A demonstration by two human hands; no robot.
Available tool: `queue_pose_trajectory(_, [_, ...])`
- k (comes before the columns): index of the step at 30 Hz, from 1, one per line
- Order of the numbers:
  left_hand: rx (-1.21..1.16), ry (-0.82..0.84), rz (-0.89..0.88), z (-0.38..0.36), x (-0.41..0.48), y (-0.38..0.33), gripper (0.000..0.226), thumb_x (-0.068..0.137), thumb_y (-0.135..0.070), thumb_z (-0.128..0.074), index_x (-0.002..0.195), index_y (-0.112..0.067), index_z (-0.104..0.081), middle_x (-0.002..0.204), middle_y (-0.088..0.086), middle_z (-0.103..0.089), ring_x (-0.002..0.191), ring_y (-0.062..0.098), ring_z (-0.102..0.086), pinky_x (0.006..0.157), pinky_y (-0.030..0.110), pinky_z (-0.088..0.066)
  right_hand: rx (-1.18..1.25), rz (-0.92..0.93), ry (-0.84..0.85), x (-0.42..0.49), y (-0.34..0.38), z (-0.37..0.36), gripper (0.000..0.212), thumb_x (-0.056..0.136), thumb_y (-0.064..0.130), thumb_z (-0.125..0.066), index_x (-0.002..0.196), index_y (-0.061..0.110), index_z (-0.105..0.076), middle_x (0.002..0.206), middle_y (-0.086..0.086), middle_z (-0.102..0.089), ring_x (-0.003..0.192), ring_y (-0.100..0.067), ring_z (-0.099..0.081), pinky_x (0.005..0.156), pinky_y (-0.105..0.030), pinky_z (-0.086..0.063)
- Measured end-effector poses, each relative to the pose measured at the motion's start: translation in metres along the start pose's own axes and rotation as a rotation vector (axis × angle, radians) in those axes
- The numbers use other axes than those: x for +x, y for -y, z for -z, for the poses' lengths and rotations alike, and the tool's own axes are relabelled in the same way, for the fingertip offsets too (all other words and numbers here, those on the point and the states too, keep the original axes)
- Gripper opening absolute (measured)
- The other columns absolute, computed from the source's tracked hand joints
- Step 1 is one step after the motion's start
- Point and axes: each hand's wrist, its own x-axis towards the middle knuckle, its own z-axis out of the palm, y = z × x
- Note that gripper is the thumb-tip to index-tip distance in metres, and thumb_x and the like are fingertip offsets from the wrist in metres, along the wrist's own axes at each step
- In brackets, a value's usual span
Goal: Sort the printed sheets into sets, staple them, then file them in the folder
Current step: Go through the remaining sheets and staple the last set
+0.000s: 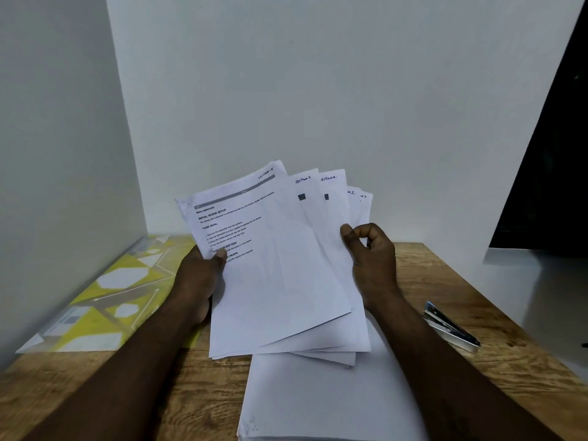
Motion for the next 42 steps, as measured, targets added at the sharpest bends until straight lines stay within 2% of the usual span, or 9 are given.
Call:
queue_pose_trajectory(5, [0.005,-0.008,-0.003,0.0,0.0,-0.0012,0.022,0.106,-0.012,-0.06,0.125,-0.018,-0.07,0.12,0.001,-0.077,0.112,0.028,-0.072,0.107,0.052,-0.052,0.048,-0.017,-0.012,0.0017,-0.0047,-0.0001,0.018,0.096,0.023,-0.077,0.082,0.017,-0.068,0.074,0.012,-0.054,0.074,-0.006,-0.049,0.07,-0.016,-0.042])
queue_pose_trajectory(9, [-0.009,-0.007,-0.007,-0.0021,-0.0019,-0.0024,0.024,0.107,-0.009,-0.059,0.128,-0.015,-0.069,0.121,0.002,-0.076,0.114,0.028,-0.071,0.107,0.048,-0.053,0.125,-0.06,0.0,0.0027,-0.0064,0.0001,0.012,0.096,0.014,-0.076,0.087,0.022,-0.074,0.089,0.008,-0.067,0.09,-0.008,-0.061,0.087,-0.022,-0.047])
queue_pose_trajectory(12, [-0.012,-0.007,-0.008,-0.0014,-0.0014,-0.0019,0.024,0.107,-0.009,-0.058,0.126,-0.017,-0.069,0.121,0.002,-0.076,0.114,0.028,-0.071,0.106,0.049,-0.053,0.176,-0.09,0.003,0.0035,-0.0058,0.0001,0.004,0.089,0.021,-0.08,0.089,0.023,-0.076,0.094,0.003,-0.063,0.089,-0.011,-0.058,0.087,-0.025,-0.048])
queue_pose_trajectory(16, [-0.013,-0.014,-0.001,0.0001,-0.0005,-0.0012,0.024,0.106,-0.011,-0.06,0.127,-0.018,-0.069,0.121,0.0,-0.077,0.113,0.027,-0.072,0.109,0.052,-0.051,0.118,-0.042,-0.019,0.0017,-0.0042,-0.0001,0.011,0.09,0.016,-0.084,0.09,0.025,-0.077,0.089,0.001,-0.064,0.085,-0.012,-0.058,0.082,-0.02,-0.05])
queue_pose_trajectory(22, [-0.017,0.007,-0.011,-0.0004,-0.0031,-0.0022,0.027,0.106,-0.01,-0.059,0.131,-0.018,-0.068,0.124,0.0,-0.075,0.116,0.026,-0.071,0.11,0.049,-0.05,0.07,-0.026,-0.032,0.0017,-0.0015,0.0014,0.014,0.085,0.01,-0.087,0.088,0.02,-0.076,0.079,0.02,-0.075,0.083,0.003,-0.067,0.079,-0.012,-0.051])
queue_pose_trajectory(28, [-0.019,0.039,-0.024,0.0011,-0.0024,-0.0007,0.03,0.105,-0.009,-0.06,0.134,-0.018,-0.068,0.127,-0.001,-0.075,0.119,0.026,-0.07,0.111,0.05,-0.049,0.138,-0.042,-0.03,0.0019,-0.003,0.0002,0.024,0.08,0.005,-0.089,0.083,0.017,-0.069,0.075,0.017,-0.067,0.084,-0.007,-0.064,0.083,-0.023,-0.053])
queue_pose_trajectory(37, [-0.02,0.039,-0.02,0.0008,-0.0023,-0.0016,0.028,0.106,-0.009,-0.059,0.131,-0.02,-0.068,0.126,-0.001,-0.075,0.118,0.027,-0.07,0.111,0.051,-0.049,0.141,-0.038,-0.029,0.0045,-0.0077,0.0006,0.02,0.082,0.009,-0.089,0.087,0.016,-0.071,0.068,0.023,-0.061,0.075,-0.002,-0.058,0.081,-0.024,-0.05])
queue_pose_trajectory(40, [-0.024,0.034,-0.036,-0.0015,-0.0043,-0.0034,0.026,0.107,-0.007,-0.057,0.122,-0.024,-0.068,0.124,-0.003,-0.075,0.117,0.024,-0.069,0.108,0.045,-0.051,0.132,-0.082,-0.017,0.003,-0.0077,0.0014,0.018,0.081,0.016,-0.091,0.092,0.021,-0.077,0.093,0.008,-0.076,0.095,-0.013,-0.071,0.094,-0.042,-0.06])
queue_pose_trajectory(42, [-0.033,0.016,-0.027,-0.002,-0.0046,-0.0038,0.023,0.107,-0.008,-0.058,0.118,-0.025,-0.068,0.12,-0.004,-0.075,0.112,0.023,-0.071,0.104,0.044,-0.053,0.134,-0.106,0.008,0.0014,-0.0068,0.0017,0.022,0.078,0.022,-0.093,0.095,0.025,-0.079,0.107,-0.002,-0.081,0.109,-0.025,-0.075,0.102,-0.053,-0.058])
